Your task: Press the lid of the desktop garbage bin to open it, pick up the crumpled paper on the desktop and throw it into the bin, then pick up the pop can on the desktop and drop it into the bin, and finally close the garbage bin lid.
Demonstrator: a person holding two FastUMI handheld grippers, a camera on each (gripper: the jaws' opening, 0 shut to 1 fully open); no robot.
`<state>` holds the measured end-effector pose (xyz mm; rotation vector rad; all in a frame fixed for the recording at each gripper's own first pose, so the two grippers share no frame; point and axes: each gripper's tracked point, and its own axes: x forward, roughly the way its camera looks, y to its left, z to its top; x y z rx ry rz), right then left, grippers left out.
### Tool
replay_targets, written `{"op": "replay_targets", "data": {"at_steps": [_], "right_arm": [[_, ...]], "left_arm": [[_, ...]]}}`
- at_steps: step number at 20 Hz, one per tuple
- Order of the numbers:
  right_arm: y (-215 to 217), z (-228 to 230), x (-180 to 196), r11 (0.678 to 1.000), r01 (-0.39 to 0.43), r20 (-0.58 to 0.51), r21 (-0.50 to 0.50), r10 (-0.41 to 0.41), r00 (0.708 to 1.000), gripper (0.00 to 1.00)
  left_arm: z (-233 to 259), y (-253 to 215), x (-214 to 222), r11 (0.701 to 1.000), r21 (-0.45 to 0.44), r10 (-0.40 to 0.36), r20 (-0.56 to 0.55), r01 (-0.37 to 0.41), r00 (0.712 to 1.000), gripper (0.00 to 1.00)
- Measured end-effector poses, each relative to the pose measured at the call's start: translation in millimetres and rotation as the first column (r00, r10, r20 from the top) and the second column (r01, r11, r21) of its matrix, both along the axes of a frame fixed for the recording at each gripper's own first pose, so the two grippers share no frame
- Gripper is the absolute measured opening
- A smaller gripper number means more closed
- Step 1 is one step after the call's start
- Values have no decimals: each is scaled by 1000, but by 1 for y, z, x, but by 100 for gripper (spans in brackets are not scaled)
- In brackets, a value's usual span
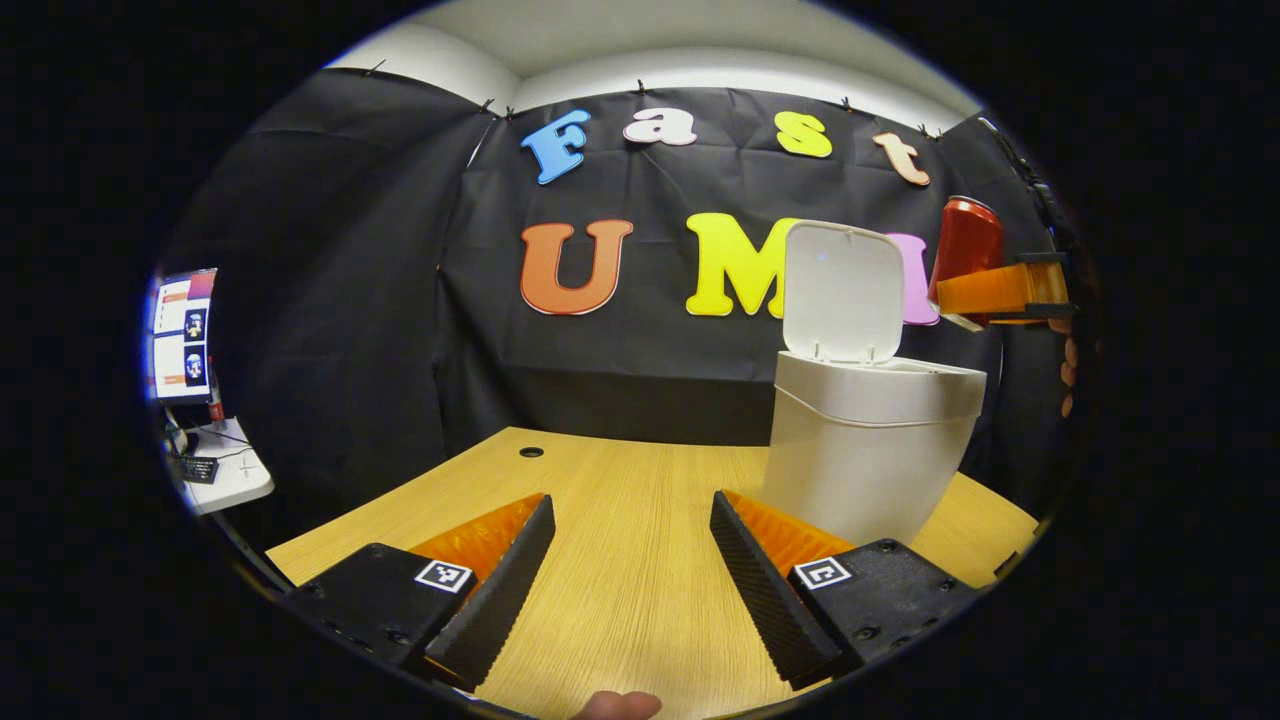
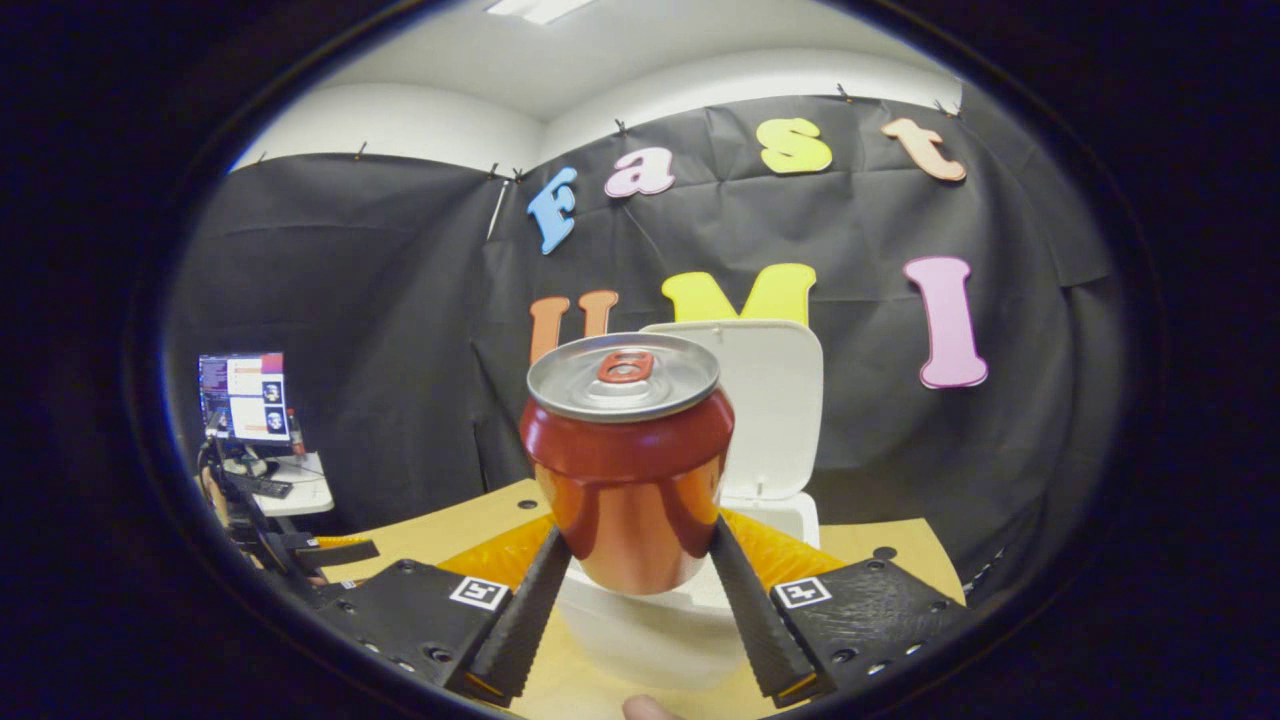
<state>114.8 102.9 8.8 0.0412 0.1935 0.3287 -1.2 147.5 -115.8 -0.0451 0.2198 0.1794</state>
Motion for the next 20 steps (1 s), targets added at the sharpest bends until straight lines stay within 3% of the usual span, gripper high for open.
{"op": "replay_targets", "data": {"at_steps": [7, 20], "right_arm": [[-12, -15, 50, 996, 81, -43, -23, -82, 996, 81], [-20, -43, 81, 986, 146, -102, -74, -154, 983, 81]], "left_arm": [[13, 2, -2, 1000, 18, 16, 32, -17, 999, 100], [15, -10, -12, 999, 31, -14, 35, 12, 999, 100]]}}
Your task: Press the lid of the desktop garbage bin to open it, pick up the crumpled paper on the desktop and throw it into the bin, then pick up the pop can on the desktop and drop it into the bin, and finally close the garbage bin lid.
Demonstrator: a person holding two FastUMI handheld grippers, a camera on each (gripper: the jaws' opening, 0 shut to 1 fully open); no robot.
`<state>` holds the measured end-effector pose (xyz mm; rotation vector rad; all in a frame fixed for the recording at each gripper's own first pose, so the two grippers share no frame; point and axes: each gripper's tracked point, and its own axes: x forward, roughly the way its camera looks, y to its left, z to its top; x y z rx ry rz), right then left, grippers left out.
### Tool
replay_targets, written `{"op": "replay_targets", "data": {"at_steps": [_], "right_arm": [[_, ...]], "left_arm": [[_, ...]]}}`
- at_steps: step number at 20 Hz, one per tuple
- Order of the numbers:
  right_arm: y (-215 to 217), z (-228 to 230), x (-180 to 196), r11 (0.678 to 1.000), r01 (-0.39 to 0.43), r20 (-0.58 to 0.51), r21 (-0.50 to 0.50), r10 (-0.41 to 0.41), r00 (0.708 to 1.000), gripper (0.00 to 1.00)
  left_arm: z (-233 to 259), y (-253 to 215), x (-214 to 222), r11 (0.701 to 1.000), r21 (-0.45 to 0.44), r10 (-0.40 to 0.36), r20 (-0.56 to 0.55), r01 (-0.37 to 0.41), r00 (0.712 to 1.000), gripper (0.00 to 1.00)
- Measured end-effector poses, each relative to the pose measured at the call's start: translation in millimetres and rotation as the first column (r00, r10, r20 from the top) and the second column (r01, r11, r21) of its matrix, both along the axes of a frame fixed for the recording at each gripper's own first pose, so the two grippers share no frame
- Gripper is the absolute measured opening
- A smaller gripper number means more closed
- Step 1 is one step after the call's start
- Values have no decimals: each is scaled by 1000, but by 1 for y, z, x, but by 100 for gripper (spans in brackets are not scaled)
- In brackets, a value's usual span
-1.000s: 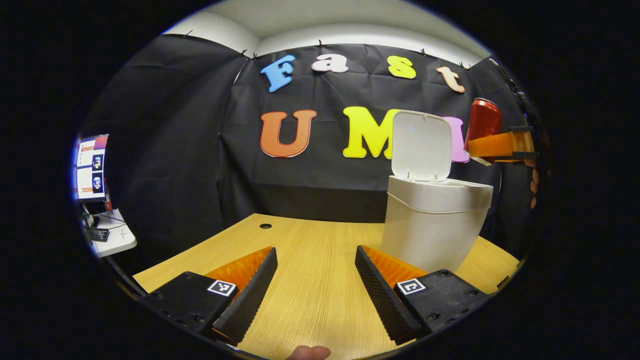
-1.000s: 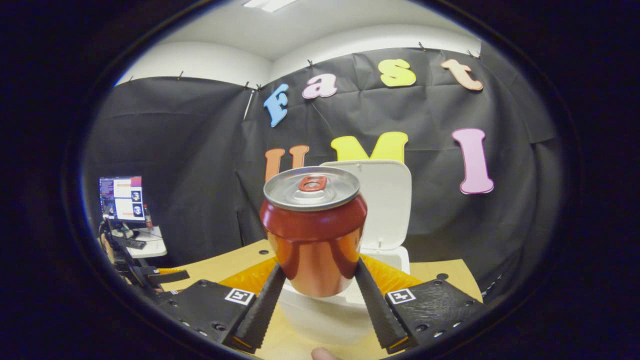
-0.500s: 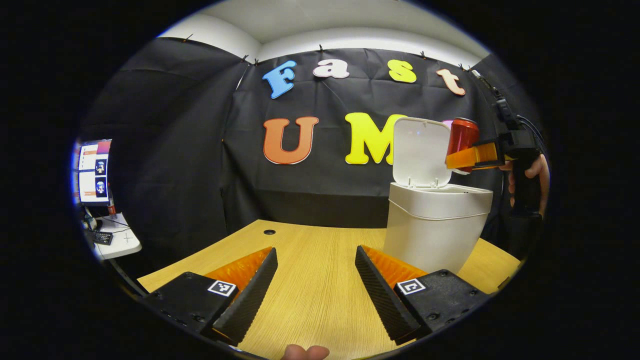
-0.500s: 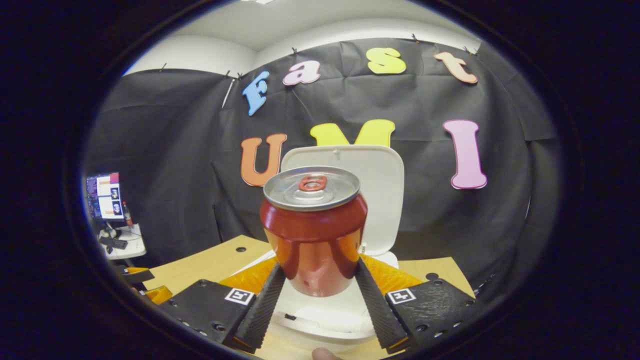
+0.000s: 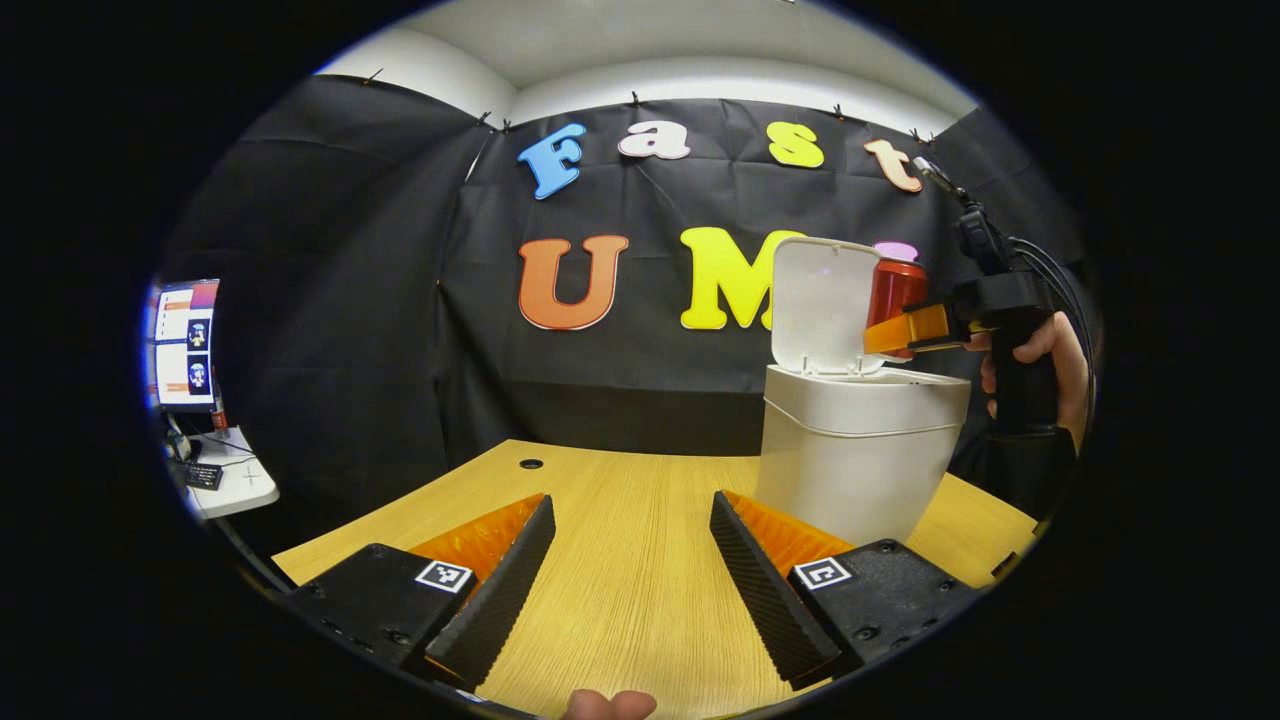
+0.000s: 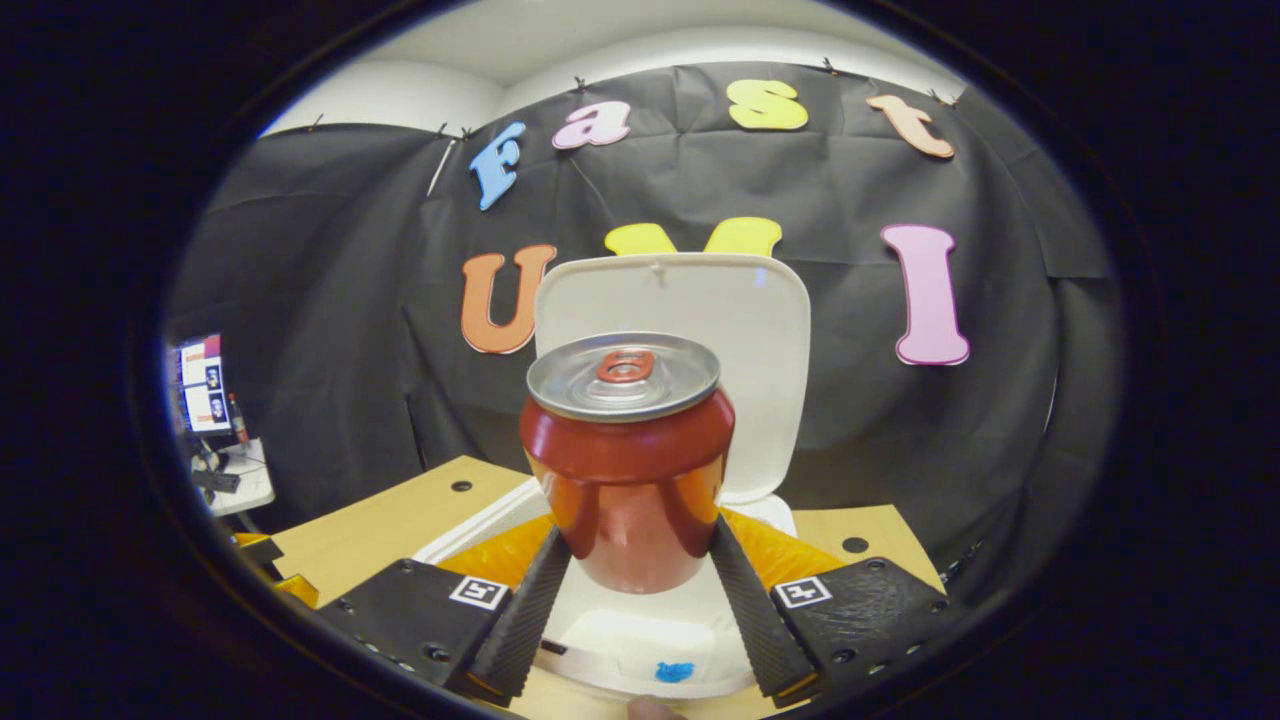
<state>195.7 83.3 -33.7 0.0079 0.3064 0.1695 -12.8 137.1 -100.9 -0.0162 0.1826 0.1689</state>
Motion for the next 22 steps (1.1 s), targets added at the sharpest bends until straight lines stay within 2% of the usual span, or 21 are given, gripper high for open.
{"op": "replay_targets", "data": {"at_steps": [5, 9, 13, 14, 19, 22], "right_arm": [[1, -12, 6, 1000, 15, -38, 6, -15, 999, 82], [4, -6, 3, 1000, 13, -19, 8, -13, 1000, 83], [6, 17, -9, 1000, 13, 53, 7, -13, 999, 86], [5, 24, -12, 1000, 19, 79, 5, -19, 997, 90], [-2, 66, -33, 998, 57, 213, 8, -58, 975, 92], [-6, 70, -43, 997, 75, 235, 5, -75, 969, 92]], "left_arm": [[3, 1, -3, 1000, 11, 2, 6, -2, 1000, 100], [3, -2, -4, 1000, 20, -2, 4, 2, 1000, 100], [2, -6, -3, 1000, 16, -9, 5, 9, 1000, 100], [2, -7, -3, 1000, 17, -11, 6, 11, 1000, 100], [8, -18, -3, 999, 24, -27, 23, 27, 999, 100], [9, -28, -1, 999, 22, -44, 23, 44, 999, 100]]}}
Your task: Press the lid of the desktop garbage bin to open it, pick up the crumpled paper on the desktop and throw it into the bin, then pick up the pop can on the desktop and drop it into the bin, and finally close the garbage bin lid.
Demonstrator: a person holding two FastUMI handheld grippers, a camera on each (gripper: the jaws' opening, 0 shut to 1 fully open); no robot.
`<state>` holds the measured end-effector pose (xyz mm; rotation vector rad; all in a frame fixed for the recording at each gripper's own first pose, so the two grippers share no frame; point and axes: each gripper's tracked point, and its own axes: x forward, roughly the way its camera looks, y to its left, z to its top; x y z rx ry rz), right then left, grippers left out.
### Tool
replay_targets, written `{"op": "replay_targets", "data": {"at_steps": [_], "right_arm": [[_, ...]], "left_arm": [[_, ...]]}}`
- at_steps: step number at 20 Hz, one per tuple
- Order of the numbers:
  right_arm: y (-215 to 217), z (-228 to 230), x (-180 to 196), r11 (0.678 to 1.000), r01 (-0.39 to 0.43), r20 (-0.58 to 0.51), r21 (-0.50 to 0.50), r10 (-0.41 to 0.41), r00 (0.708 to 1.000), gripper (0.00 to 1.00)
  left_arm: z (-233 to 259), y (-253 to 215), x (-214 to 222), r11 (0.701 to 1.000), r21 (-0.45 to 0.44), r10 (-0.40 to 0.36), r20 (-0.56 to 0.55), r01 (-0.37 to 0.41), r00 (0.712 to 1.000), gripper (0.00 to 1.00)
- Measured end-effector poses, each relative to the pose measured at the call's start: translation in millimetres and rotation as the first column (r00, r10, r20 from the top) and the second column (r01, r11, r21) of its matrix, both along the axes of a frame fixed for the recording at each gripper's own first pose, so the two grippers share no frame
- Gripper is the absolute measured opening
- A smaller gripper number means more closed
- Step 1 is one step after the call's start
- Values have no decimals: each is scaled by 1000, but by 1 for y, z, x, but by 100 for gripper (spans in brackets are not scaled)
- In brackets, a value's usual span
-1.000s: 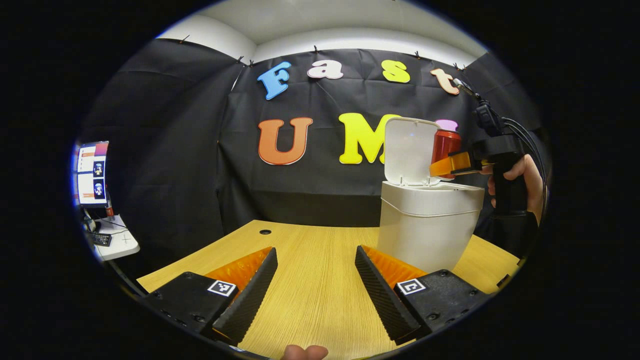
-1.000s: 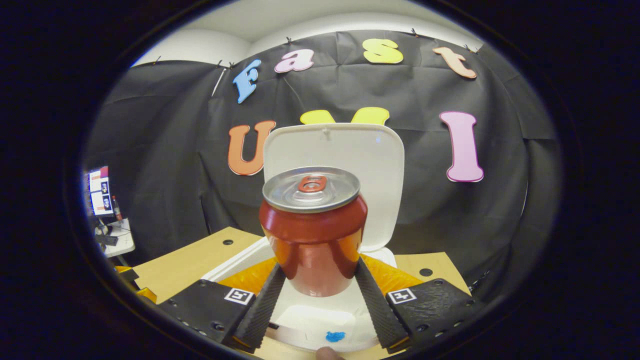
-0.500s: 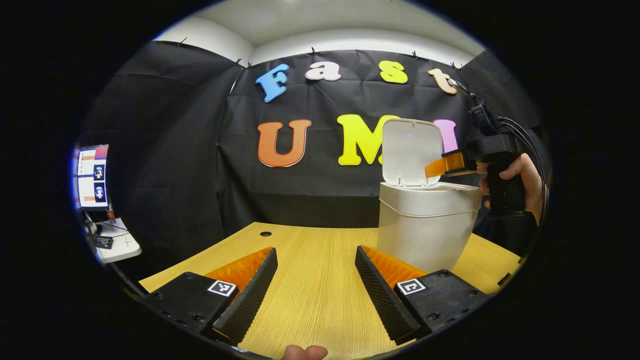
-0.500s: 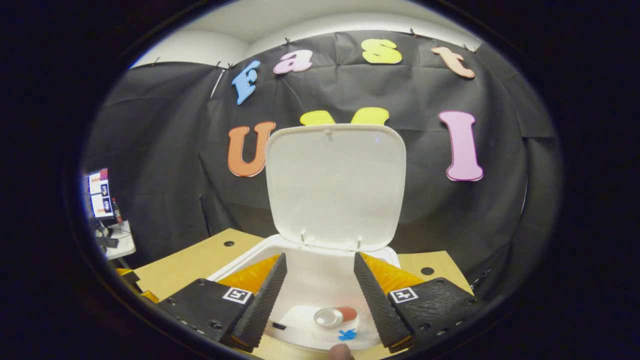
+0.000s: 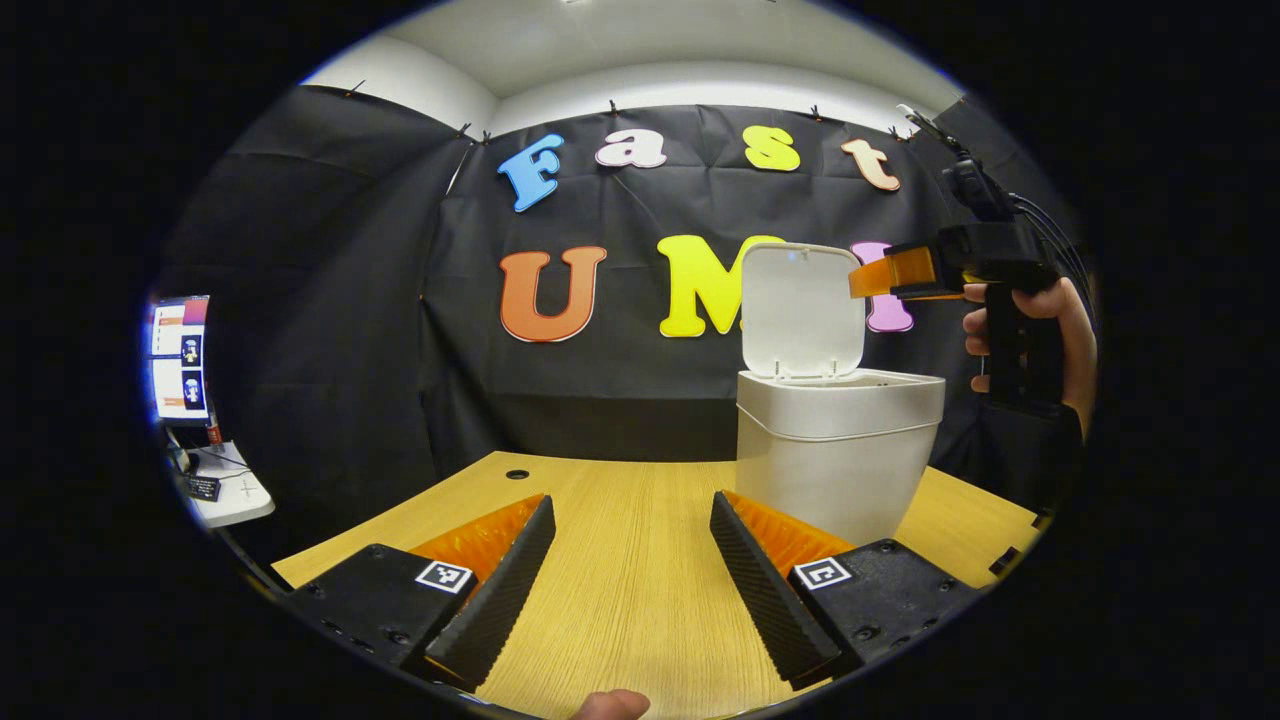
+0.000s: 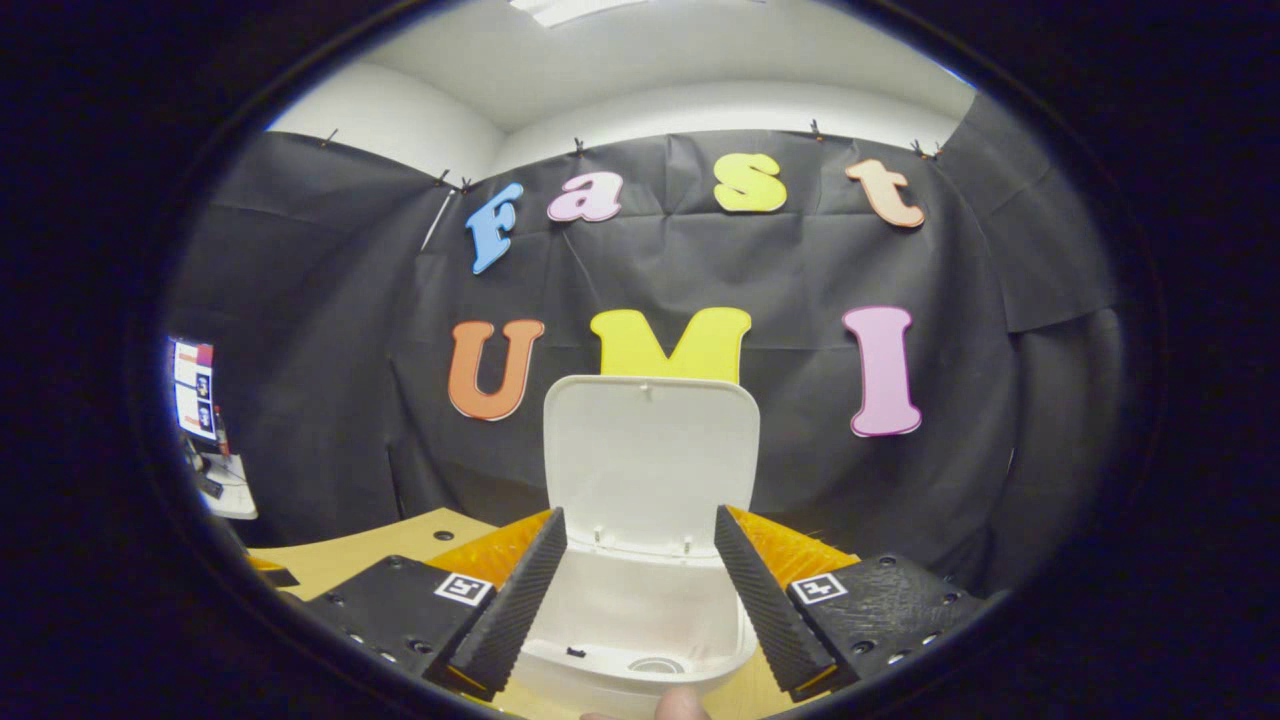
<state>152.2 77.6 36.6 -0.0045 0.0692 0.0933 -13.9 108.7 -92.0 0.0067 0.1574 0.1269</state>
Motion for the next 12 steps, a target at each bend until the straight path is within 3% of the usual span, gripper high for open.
{"op": "replay_targets", "data": {"at_steps": [12], "right_arm": [[-22, 28, 5, 999, 30, 38, 14, -31, 999, 92]], "left_arm": [[21, -33, 7, 999, -7, -49, 42, 49, 998, 100]]}}
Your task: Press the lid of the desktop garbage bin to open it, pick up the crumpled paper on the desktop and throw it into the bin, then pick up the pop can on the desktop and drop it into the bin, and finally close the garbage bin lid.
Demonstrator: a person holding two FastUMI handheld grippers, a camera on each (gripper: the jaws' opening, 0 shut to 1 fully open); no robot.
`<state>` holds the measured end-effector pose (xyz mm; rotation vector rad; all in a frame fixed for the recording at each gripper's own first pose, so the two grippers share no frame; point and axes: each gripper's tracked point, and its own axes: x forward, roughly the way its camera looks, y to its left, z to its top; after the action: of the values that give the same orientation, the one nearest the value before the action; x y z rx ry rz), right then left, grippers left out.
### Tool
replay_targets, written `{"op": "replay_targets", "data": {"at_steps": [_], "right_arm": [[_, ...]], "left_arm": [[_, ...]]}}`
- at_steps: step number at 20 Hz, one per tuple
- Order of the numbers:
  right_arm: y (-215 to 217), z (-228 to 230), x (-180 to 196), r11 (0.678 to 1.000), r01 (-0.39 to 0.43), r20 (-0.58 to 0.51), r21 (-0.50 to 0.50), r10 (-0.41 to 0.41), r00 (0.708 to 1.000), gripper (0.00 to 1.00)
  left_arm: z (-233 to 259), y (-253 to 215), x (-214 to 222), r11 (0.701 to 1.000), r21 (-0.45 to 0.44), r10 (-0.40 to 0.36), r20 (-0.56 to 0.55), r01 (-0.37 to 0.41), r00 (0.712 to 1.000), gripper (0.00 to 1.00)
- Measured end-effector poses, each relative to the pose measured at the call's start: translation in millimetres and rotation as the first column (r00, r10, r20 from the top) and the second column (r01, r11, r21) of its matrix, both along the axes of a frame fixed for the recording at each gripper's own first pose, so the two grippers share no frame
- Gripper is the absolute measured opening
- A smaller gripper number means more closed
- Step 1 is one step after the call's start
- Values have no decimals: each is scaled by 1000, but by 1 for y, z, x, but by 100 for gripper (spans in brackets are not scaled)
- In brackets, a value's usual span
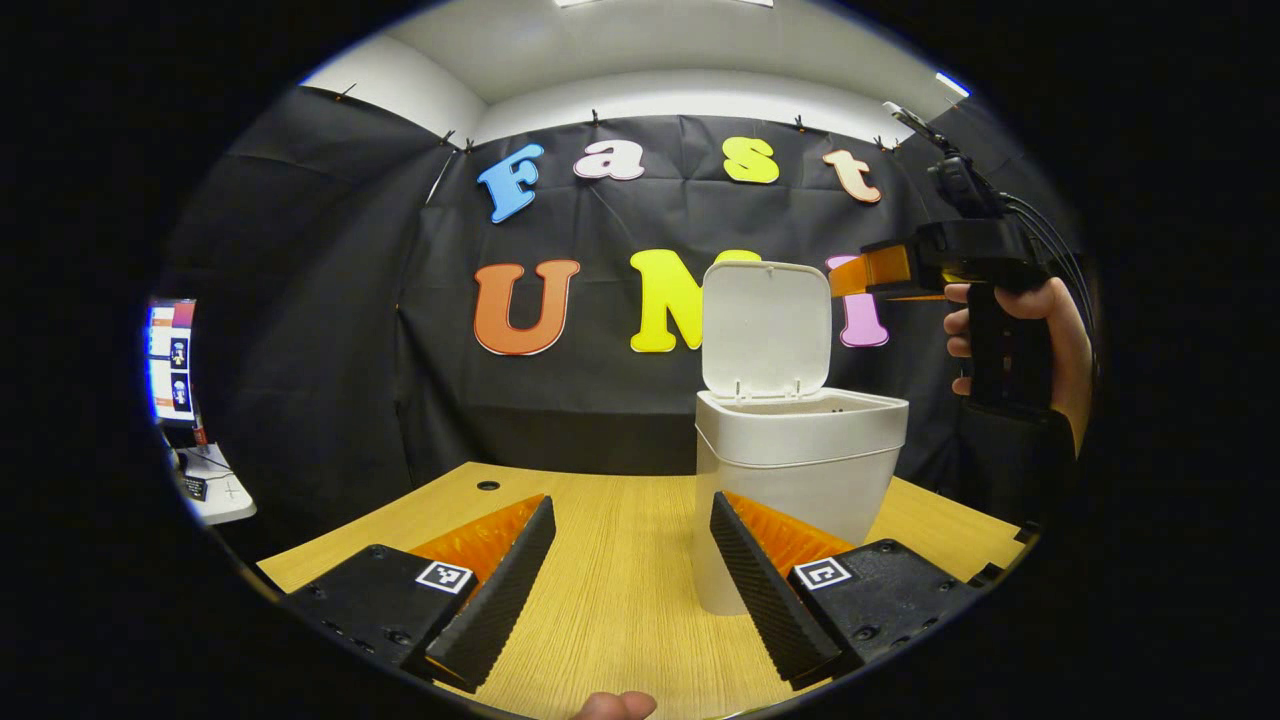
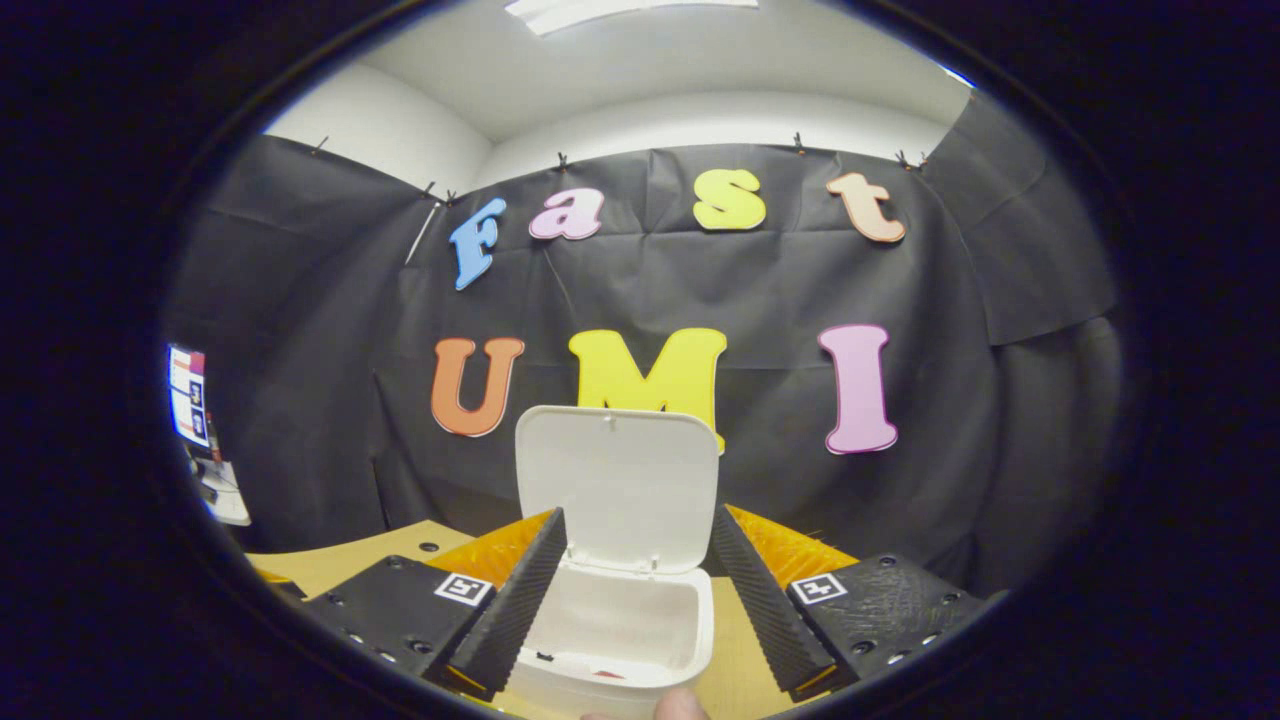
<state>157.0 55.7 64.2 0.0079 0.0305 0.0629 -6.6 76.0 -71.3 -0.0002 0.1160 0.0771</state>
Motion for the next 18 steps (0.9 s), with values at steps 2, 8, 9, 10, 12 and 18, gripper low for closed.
{"op": "replay_targets", "data": {"at_steps": [2, 8, 9, 10, 12, 18], "right_arm": [[2, 7, 7, 1000, -2, 5, -11, 2, 1000, 92], [12, 33, 33, 1000, -2, 39, -18, 3, 999, 92], [13, 37, 37, 1000, 1, 44, -12, 0, 999, 92], [14, 40, 42, 1000, 5, 50, -10, -4, 999, 92], [17, 49, 51, 1000, 13, 68, -14, -12, 998, 92], [27, 76, 82, 999, 33, 131, -37, -28, 991, 92]], "left_arm": [[4, 2, 1, 1000, 3, 6, 7, -6, 1000, 100], [9, 12, 3, 1000, -3, 20, 15, -20, 1000, 100], [11, 14, 2, 1000, 2, 23, 19, -23, 1000, 100], [13, 16, 3, 1000, 6, 24, 21, -24, 999, 100], [17, 20, 5, 1000, 13, 27, 30, -27, 999, 100], [17, 22, 2, 1000, -12, 26, 28, -25, 999, 100]]}}
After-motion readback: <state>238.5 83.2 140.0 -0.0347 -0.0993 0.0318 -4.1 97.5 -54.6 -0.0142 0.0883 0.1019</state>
